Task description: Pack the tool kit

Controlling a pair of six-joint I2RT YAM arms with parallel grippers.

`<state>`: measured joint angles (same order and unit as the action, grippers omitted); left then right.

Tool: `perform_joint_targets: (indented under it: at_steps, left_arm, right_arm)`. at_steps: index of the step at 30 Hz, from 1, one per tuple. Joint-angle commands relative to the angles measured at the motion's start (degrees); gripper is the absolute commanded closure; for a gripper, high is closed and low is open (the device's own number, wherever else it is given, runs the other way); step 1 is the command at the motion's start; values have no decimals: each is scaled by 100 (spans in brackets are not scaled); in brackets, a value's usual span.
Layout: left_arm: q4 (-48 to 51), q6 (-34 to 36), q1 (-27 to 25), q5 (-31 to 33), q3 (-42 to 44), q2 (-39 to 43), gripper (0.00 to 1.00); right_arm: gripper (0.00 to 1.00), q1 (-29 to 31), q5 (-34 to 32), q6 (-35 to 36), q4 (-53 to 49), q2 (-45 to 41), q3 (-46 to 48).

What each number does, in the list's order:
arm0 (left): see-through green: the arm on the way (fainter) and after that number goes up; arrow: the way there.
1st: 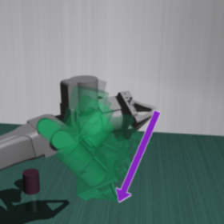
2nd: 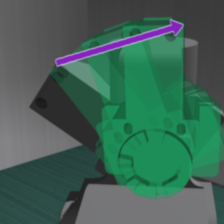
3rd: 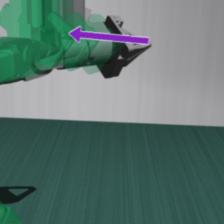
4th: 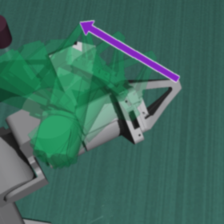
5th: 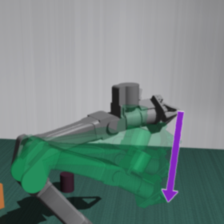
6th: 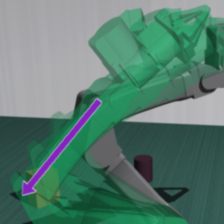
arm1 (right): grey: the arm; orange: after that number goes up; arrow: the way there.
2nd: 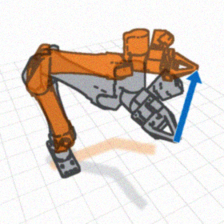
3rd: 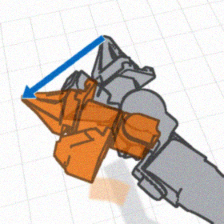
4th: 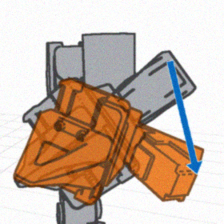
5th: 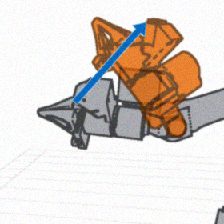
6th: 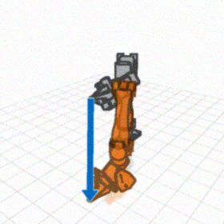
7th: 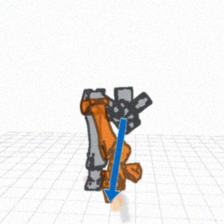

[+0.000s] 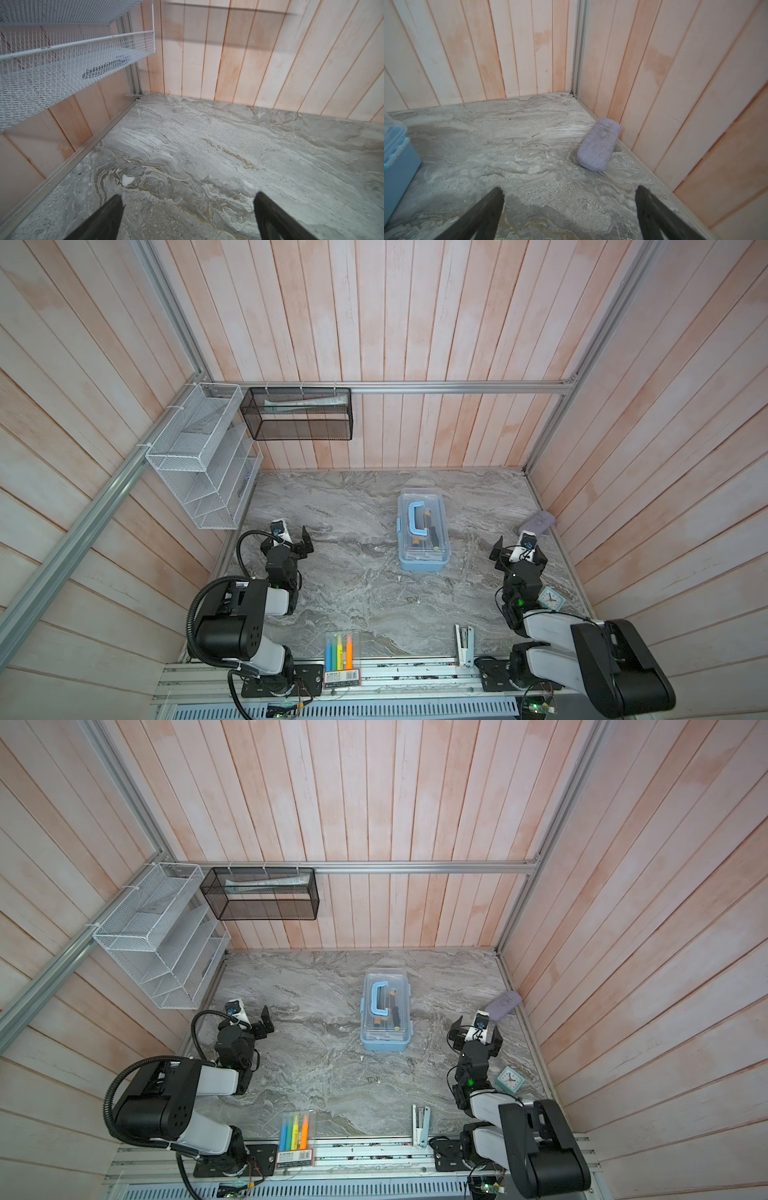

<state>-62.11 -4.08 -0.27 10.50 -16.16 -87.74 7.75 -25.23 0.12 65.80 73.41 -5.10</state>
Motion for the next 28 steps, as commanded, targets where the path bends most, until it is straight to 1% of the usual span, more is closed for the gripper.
perform_joint_targets:
  at_steps: [1,2,3,4,5,6,7,8,9,11,14,17,28]
  left_arm:
    - [-167,21,27,27,22,0,0]
    - [-162,21,25,27,25,1,0]
    - [-158,30,18,29,25,-9,0]
    - [-164,38,17,37,21,-12,0]
    - [-161,38,18,36,25,-10,0]
    - [-173,38,3,38,19,-10,0]
    - [-166,38,4,37,25,-8,0]
    - [-162,38,2,41,24,-14,0]
    - [-178,36,7,42,25,-7,0]
    - [-177,35,10,55,25,-14,0]
    - [-161,44,7,48,24,-12,0]
    - [-153,38,6,48,10,-9,0]
    - [-105,30,27,-29,-26,-43,0]
  right_arm:
    - [2,-85,856,349,1179,504,-33]
    - [2,-179,1012,319,1421,787,-37]
    - [2,-310,1146,214,1934,1316,-30]
    - [2,-322,1077,273,2572,1803,-71]
    - [2,-310,1104,391,2844,1976,-131]
    - [2,-344,1220,312,2002,1692,-304]
    - [2,-463,1522,183,894,1328,-600]
    - [2,-677,1992,96,412,1276,-770]
    - [2,-804,2195,-9,536,1423,-823]
    - [2,-992,2337,-228,673,1494,-815]
    - [2,-995,2386,-169,243,1373,-934]
    - [2,-994,2406,-133,358,1389,-888]
    - [2,-967,2370,-113,249,1365,-927]
